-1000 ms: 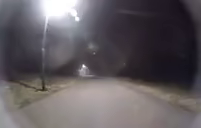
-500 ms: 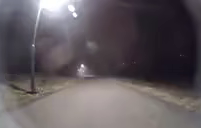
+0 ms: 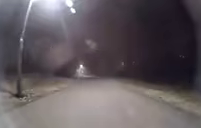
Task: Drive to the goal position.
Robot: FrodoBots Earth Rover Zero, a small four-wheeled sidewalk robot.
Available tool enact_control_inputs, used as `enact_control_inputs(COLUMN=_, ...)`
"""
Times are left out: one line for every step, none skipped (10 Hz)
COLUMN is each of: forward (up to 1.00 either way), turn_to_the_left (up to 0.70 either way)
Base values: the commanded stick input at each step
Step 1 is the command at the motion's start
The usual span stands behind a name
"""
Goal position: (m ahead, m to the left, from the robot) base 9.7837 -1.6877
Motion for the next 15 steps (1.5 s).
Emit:
enact_control_inputs(forward=1.0, turn_to_the_left=0.04)
enact_control_inputs(forward=1.0, turn_to_the_left=0.04)
enact_control_inputs(forward=1.0, turn_to_the_left=0.05)
enact_control_inputs(forward=1.0, turn_to_the_left=0.15)
enact_control_inputs(forward=1.0, turn_to_the_left=0.16)
enact_control_inputs(forward=1.0, turn_to_the_left=0.11)
enact_control_inputs(forward=1.0, turn_to_the_left=0.05)
enact_control_inputs(forward=1.0, turn_to_the_left=0.05)
enact_control_inputs(forward=1.0, turn_to_the_left=0.05)
enact_control_inputs(forward=1.0, turn_to_the_left=0.08)
enact_control_inputs(forward=1.0, turn_to_the_left=0.17)
enact_control_inputs(forward=1.0, turn_to_the_left=0.18)
enact_control_inputs(forward=1.0, turn_to_the_left=0.17)
enact_control_inputs(forward=1.0, turn_to_the_left=0.09)
enact_control_inputs(forward=1.0, turn_to_the_left=0.05)
